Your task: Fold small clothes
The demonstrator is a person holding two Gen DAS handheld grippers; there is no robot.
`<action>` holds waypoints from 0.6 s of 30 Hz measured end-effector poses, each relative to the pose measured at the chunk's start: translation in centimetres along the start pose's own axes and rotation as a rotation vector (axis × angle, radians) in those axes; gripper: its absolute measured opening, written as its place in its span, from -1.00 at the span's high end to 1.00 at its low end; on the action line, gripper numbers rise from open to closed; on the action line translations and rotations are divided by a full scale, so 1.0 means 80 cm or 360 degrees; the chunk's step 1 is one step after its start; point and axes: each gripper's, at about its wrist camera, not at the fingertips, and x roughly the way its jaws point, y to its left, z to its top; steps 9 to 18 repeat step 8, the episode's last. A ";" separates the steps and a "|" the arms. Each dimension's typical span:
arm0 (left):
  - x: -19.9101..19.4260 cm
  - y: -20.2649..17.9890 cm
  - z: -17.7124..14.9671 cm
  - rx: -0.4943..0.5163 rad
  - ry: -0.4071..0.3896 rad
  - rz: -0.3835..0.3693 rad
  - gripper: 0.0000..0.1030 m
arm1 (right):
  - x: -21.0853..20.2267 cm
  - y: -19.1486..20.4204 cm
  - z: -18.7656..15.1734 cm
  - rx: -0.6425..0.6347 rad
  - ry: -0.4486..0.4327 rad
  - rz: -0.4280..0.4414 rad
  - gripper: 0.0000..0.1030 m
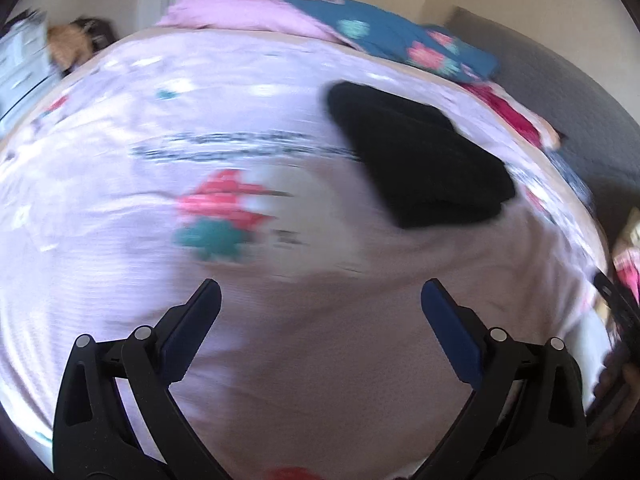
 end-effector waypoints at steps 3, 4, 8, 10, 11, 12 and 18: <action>-0.004 0.085 0.025 -0.0169 -0.0033 0.0206 -0.82 | 0.007 -0.111 -0.001 0.0265 0.0018 -0.0354 -0.92; -0.006 0.114 0.033 -0.0209 -0.0043 0.0279 -0.82 | 0.010 -0.153 -0.004 0.0354 0.0035 -0.0491 -0.92; -0.014 0.249 0.077 -0.0368 -0.0098 0.0658 -0.82 | 0.032 -0.317 -0.031 0.0732 0.0257 -0.0962 -0.92; -0.014 0.249 0.077 -0.0368 -0.0098 0.0658 -0.82 | 0.032 -0.317 -0.031 0.0732 0.0257 -0.0962 -0.92; -0.014 0.249 0.077 -0.0368 -0.0098 0.0658 -0.82 | 0.032 -0.317 -0.031 0.0732 0.0257 -0.0962 -0.92; -0.014 0.249 0.077 -0.0368 -0.0098 0.0658 -0.82 | 0.032 -0.317 -0.031 0.0732 0.0257 -0.0962 -0.92; -0.014 0.249 0.077 -0.0368 -0.0098 0.0658 -0.82 | 0.032 -0.317 -0.031 0.0732 0.0257 -0.0962 -0.92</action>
